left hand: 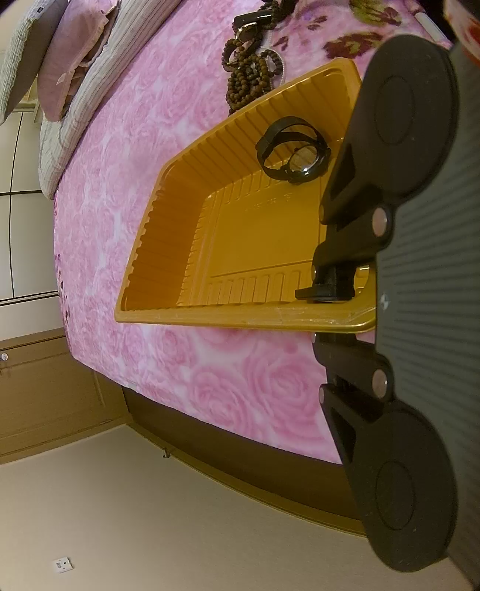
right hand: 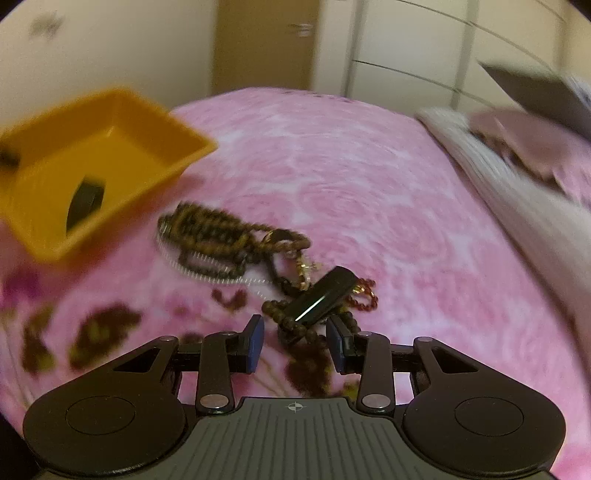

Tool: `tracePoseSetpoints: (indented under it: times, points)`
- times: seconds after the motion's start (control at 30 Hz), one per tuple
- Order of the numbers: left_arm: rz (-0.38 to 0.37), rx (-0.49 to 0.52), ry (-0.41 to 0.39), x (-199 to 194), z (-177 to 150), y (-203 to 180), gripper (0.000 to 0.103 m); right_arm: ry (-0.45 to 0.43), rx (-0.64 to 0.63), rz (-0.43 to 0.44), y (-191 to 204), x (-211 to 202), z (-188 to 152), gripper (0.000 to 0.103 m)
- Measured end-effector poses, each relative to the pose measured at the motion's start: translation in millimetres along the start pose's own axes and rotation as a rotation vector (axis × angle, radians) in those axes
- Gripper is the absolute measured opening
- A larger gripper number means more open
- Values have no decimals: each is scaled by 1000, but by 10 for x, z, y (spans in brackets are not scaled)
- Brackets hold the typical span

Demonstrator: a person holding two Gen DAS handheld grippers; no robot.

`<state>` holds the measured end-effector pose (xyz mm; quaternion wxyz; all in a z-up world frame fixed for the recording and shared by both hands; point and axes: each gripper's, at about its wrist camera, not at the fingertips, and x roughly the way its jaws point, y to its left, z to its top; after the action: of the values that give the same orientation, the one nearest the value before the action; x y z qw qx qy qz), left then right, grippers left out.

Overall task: Organize jewelry
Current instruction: 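Grasp the dark beaded bracelet with the right tool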

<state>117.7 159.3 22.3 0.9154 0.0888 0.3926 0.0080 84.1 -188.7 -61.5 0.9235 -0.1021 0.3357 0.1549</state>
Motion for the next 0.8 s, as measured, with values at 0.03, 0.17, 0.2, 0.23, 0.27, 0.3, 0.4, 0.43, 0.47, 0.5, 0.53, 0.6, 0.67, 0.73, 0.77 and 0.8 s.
tracePoseSetpoints:
  times: [0.03,0.17,0.2,0.23,0.27,0.3,0.4,0.43,0.47,0.5,0.53,0.6,0.67,0.73,0.77,0.8]
  points:
    - [0,0,0,0,0,-1,2,7,-47,-10,31,26,-8,37]
    - [-1,0,1,0,1,-2,2,35,-178,-39,96,80,-53,12]
    - [-1,-1,2,2,0,1,2,40,-201,-43,107,71,-67,12]
    - [-1,-3,2,4,-1,4,2,41,-223,-48,124,52,-83,11]
    - [-2,-4,2,5,-2,6,2,43,-233,-50,129,34,-97,11]
    - [-2,-4,2,4,-2,5,2,43,-235,-49,134,17,-107,11]
    - [-2,-4,2,5,-2,8,2,36,-229,-45,142,-62,-105,10]
    - [-2,-4,2,5,-3,8,2,31,-200,-34,117,-90,-86,10]
    - [-2,-4,2,4,-3,7,2,23,-172,-28,89,-117,-52,9]
    - [-3,-4,1,4,-3,7,2,12,-148,-30,63,-146,-15,8]
    - [-2,-4,1,3,-7,8,2,-2,-124,-31,32,-180,32,6]
    - [-2,-4,0,3,-10,7,2,-32,-66,-14,-45,-268,146,6]
    - [-2,-6,0,3,-10,9,2,-64,-21,-1,-125,-363,268,6]
    - [-2,-10,-2,-3,-15,9,2,-86,9,3,-192,-415,355,6]
    - [-1,-12,-3,-6,-16,9,2,-92,23,7,-228,-430,392,6]
    - [-2,-13,-3,-8,-18,7,2,-98,39,8,-256,-443,420,6]
